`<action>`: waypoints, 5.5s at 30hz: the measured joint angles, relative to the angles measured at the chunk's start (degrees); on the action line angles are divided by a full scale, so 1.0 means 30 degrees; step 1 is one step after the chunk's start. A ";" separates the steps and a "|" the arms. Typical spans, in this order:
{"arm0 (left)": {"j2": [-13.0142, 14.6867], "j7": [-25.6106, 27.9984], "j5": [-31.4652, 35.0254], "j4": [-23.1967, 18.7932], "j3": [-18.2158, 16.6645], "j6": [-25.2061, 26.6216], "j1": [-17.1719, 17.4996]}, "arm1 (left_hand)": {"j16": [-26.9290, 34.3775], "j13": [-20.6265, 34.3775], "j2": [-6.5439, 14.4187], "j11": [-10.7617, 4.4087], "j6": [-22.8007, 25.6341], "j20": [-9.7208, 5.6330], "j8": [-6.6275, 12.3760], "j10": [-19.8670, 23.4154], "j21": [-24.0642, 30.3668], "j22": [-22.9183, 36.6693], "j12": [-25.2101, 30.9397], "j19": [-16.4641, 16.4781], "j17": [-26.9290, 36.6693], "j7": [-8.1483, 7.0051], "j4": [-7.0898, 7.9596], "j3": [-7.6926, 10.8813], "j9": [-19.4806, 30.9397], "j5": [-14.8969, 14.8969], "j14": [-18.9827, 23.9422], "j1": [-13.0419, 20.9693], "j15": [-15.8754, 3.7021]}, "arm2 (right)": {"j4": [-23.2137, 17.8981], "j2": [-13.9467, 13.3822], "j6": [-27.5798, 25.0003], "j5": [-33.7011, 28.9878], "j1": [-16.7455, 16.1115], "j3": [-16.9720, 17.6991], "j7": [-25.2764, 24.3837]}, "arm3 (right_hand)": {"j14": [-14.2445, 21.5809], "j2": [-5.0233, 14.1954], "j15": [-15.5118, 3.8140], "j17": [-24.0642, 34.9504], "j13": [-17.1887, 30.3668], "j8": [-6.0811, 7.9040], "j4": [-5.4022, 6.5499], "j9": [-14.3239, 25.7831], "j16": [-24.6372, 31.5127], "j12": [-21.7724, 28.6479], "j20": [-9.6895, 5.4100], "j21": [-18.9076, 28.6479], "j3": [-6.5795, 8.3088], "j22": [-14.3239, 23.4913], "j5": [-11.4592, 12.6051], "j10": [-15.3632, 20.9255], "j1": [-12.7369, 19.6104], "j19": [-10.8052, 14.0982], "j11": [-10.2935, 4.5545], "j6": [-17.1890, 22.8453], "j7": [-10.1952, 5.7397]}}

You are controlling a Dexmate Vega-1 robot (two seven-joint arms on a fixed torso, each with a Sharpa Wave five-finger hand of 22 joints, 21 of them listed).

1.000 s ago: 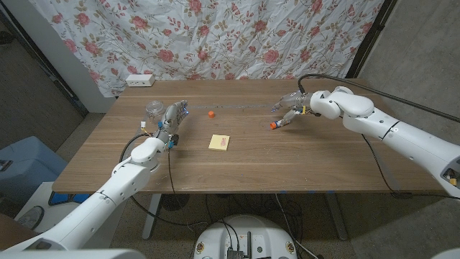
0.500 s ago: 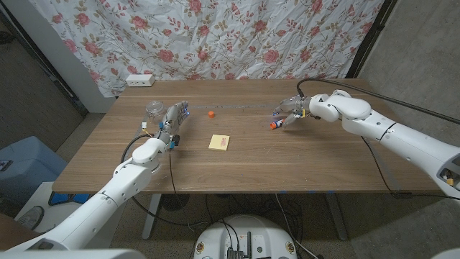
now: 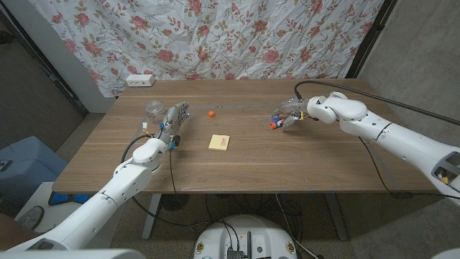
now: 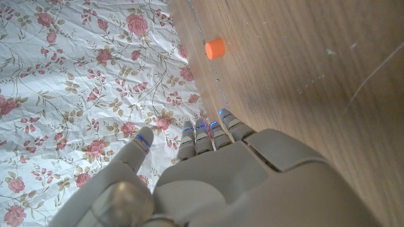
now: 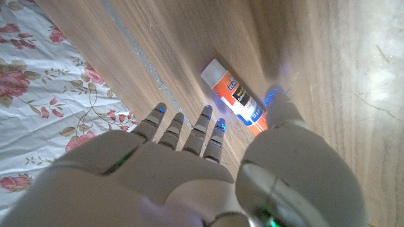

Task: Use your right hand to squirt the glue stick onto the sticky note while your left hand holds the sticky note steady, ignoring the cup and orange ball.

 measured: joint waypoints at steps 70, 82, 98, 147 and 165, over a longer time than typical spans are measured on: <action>0.0190 0.0208 -0.0328 -0.0653 0.0233 0.1191 -0.0080 | 0.0000 -0.0001 0.0000 -0.0026 0.0616 0.0169 0.0000 0.0249 0.0000 -0.0001 0.0005 0.0169 0.0000 0.0069 0.0081 0.0082 0.0000 0.0002 -0.0072 0.0000 0.0069 | 0.2129 0.0154 0.0100 0.0076 -0.0683 -0.0407 -0.6698 | 0.6140 -0.0106 -0.0419 0.0475 -0.0149 0.2999 0.0341 0.0201 0.1151 -0.0287 -0.1422 0.0000 -0.1564 -0.0038 0.0683 0.9800 0.4225 0.3470 -0.0679 1.0397 -0.0058; 0.0211 0.0395 -0.0374 -0.0894 0.0190 0.1277 0.0122 | 0.0000 0.0000 0.0000 -0.0002 0.0683 0.0168 0.0000 0.0480 0.0000 0.0000 0.0005 0.0169 -0.0001 0.0001 0.0081 0.0081 -0.0001 0.0002 -0.0072 0.0000 0.0068 | 0.2606 0.0298 0.0466 0.0163 -0.0476 -0.0513 -0.7034 | 0.6655 0.0461 -0.0434 0.0661 -0.0108 0.3141 0.0364 0.0189 0.1445 -0.0286 -0.1595 -0.0001 -0.1750 -0.0038 0.0535 1.0511 0.4791 0.3641 -0.0716 1.1277 -0.0051; 0.0234 0.0533 -0.0398 -0.1017 0.0144 0.1328 0.0236 | 0.0000 0.0000 0.0000 -0.0002 0.0857 0.0168 0.0000 0.0479 0.0000 0.0000 0.0005 0.0168 -0.0001 0.0037 0.0137 0.0137 -0.0001 0.0002 -0.0072 0.0000 0.0068 | 0.2989 0.0388 0.0835 0.0307 -0.0234 -0.0679 -0.7242 | 0.7050 0.1337 -0.0451 0.1032 -0.0106 0.3489 0.0339 0.0191 0.2012 -0.0358 -0.1867 -0.0001 -0.1993 0.0008 0.0126 1.1848 0.5659 0.3913 -0.0745 1.2480 0.0259; 0.1271 -0.0101 -0.0147 -0.1859 -0.0097 0.0963 0.1203 | 0.0000 0.0000 0.0000 -0.0104 0.0955 0.0167 0.0000 0.0582 -0.0001 0.0000 0.0005 0.0168 -0.0001 -0.0065 0.0134 0.0133 0.0097 0.0003 -0.0001 0.0000 -0.0003 | 0.0664 -0.0653 0.1114 0.5530 -0.2913 0.2619 -0.9136 | 0.7281 0.2008 -0.0486 0.1282 -0.0111 0.3289 0.0546 0.0136 0.2404 -0.0505 -0.2103 -0.0001 -0.2782 0.0001 -0.0135 1.2254 0.5015 0.4147 -0.0745 1.2708 0.0489; 0.2848 -0.1499 0.0381 -0.2415 -0.0490 0.0333 0.1923 | 0.0000 0.0000 0.0000 -0.0522 0.0813 -0.0161 -0.0071 0.0712 0.0000 -0.0001 0.0005 0.0154 -0.0001 -0.0484 0.0186 0.0186 0.0046 0.0006 0.0066 0.0000 -0.0212 | -0.0950 -0.0407 -0.0087 0.7903 -0.4728 0.4041 -0.9670 | 0.7033 0.2004 -0.0453 0.1280 -0.0096 0.3159 0.0573 0.0101 0.2404 -0.0506 -0.2031 0.0000 -0.2964 -0.0002 -0.0062 1.2252 0.5016 0.4074 -0.0744 1.2706 0.0487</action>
